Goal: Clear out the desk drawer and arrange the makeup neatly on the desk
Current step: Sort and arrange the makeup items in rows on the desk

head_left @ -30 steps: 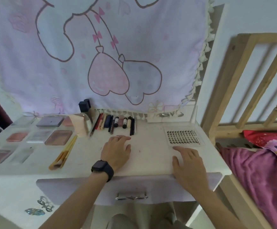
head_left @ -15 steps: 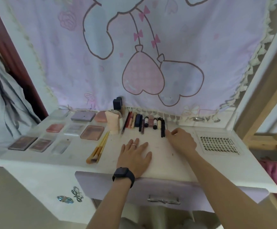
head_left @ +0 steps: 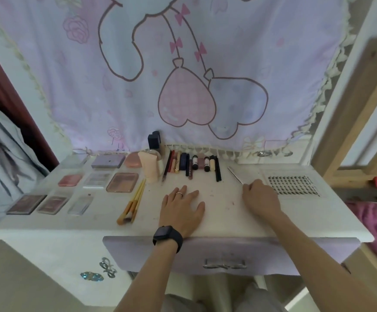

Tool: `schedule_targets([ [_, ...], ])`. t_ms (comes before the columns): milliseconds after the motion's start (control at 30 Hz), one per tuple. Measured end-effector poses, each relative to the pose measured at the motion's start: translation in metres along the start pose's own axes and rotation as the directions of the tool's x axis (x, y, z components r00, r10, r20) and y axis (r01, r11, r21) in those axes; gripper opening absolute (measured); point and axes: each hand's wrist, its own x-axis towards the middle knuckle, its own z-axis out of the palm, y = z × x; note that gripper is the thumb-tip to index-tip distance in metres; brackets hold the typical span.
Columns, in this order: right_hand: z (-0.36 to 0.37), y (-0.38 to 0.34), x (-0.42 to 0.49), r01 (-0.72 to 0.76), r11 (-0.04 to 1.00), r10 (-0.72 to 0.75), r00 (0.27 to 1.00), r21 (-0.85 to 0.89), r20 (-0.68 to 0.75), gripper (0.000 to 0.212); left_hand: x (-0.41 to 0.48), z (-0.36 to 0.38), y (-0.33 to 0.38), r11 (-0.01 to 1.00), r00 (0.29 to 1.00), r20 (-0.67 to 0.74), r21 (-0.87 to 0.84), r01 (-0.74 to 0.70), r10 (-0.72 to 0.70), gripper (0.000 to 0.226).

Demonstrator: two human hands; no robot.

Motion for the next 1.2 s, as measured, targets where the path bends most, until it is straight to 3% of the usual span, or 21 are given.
schedule_targets([
  [100,-0.002,0.022,-0.033,0.096,0.945,-0.099,0.995,0.314,-0.007,0.023,0.000,-0.009,0.004,0.993,1.000,-0.026,-0.115,-0.011,0.008,0.045],
  [167,0.000,0.030,-0.054,0.167,0.893,-0.174,0.985,0.418,-0.023,0.018,-0.001,-0.015,0.010,0.952,0.999,-0.045,-0.305,-0.035,0.022,0.041],
  [267,0.005,0.032,-0.066,0.242,0.845,-0.243,0.968,0.477,-0.060,0.014,-0.009,-0.020,0.037,0.806,0.996,0.038,-0.591,-0.038,0.075,0.046],
  [367,0.006,0.030,-0.069,0.272,0.829,-0.283,0.958,0.489,-0.053,0.011,-0.012,-0.014,0.070,0.729,0.991,0.072,-0.684,-0.036,0.116,0.028],
  [533,0.003,0.032,-0.066,0.277,0.840,-0.310,0.951,0.467,-0.005,0.010,-0.006,-0.006,0.101,0.623,1.000,-0.030,-0.782,-0.027,0.006,0.016],
  [600,-0.001,0.032,-0.063,0.262,0.845,-0.302,0.953,0.466,0.013,0.011,-0.003,-0.006,0.102,0.628,0.998,-0.065,-0.776,-0.058,0.012,0.016],
  [667,-0.006,0.032,-0.059,0.224,0.836,-0.268,0.963,0.501,0.018,0.015,0.002,-0.008,0.098,0.701,0.990,-0.133,-0.701,-0.127,0.046,0.017],
  [733,-0.012,0.030,-0.054,0.148,0.794,-0.218,0.975,0.590,0.048,0.035,0.006,-0.009,0.089,0.800,0.972,-0.182,-0.556,-0.225,0.147,0.018],
  [833,-0.021,0.021,-0.040,0.087,0.772,-0.192,0.976,0.629,0.099,0.061,0.011,-0.009,0.075,0.863,0.943,-0.153,-0.379,-0.333,0.296,0.021],
  [1033,-0.008,0.009,-0.025,0.073,0.880,-0.147,0.981,0.470,0.124,0.057,0.009,0.005,0.061,0.894,0.911,-0.179,-0.193,-0.403,0.372,0.022],
  [1200,-0.002,0.016,-0.028,0.128,0.861,-0.174,0.983,0.492,0.050,0.051,0.009,0.012,0.061,0.889,0.913,-0.153,-0.218,-0.403,0.377,0.037],
])
